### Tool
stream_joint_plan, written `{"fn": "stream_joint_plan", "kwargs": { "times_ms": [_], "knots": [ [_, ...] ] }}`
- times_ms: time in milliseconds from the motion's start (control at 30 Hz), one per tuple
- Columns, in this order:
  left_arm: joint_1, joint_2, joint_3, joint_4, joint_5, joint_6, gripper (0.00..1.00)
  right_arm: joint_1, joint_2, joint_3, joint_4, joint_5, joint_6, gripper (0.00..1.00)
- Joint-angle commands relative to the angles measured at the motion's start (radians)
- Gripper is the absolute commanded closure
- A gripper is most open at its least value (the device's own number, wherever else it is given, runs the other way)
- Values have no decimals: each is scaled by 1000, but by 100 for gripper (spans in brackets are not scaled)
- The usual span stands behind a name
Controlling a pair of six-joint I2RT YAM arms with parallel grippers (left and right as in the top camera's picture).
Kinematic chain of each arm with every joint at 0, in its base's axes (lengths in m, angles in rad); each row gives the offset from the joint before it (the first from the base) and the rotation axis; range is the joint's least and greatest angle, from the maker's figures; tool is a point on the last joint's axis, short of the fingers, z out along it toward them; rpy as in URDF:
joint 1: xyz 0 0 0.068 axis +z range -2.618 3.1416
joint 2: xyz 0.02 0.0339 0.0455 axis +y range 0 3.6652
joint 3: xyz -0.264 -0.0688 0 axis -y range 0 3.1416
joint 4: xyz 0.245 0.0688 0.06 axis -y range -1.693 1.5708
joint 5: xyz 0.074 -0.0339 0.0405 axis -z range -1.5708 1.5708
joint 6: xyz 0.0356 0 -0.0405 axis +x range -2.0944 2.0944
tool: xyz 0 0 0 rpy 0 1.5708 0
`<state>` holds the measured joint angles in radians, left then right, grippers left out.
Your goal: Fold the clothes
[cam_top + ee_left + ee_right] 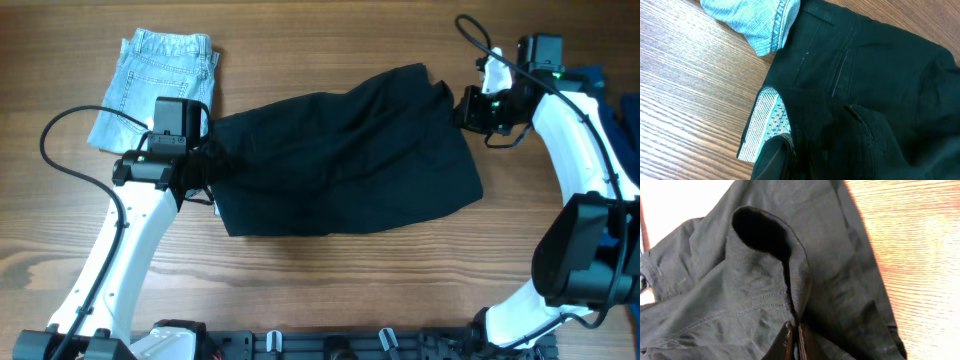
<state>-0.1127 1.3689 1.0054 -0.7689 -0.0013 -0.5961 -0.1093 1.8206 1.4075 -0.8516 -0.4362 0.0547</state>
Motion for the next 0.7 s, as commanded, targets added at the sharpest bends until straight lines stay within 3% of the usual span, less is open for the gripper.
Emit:
{"fn": "stream_joint_plan", "kwargs": {
  "times_ms": [0, 100, 133, 267, 400, 500, 667],
  "knots": [
    [5, -2, 6, 6, 5, 16, 90, 39, 70, -9, 13, 30, -18, 89],
    [5, -2, 6, 6, 5, 16, 90, 47, 134, -9, 13, 28, 1, 79],
    [5, -2, 6, 6, 5, 16, 90, 47, 147, -9, 14, 26, 0, 70],
    [5, -2, 6, 6, 5, 16, 90, 47, 153, -9, 26, 25, -1, 63],
    [5, -2, 6, 6, 5, 16, 90, 51, 153, -9, 58, 26, -3, 60],
    [5, -2, 6, 6, 5, 16, 90, 50, 153, -9, 131, 132, 11, 53],
    [5, -2, 6, 11, 5, 16, 90, 30, 152, -9, 155, -20, -40, 54]
  ]
}}
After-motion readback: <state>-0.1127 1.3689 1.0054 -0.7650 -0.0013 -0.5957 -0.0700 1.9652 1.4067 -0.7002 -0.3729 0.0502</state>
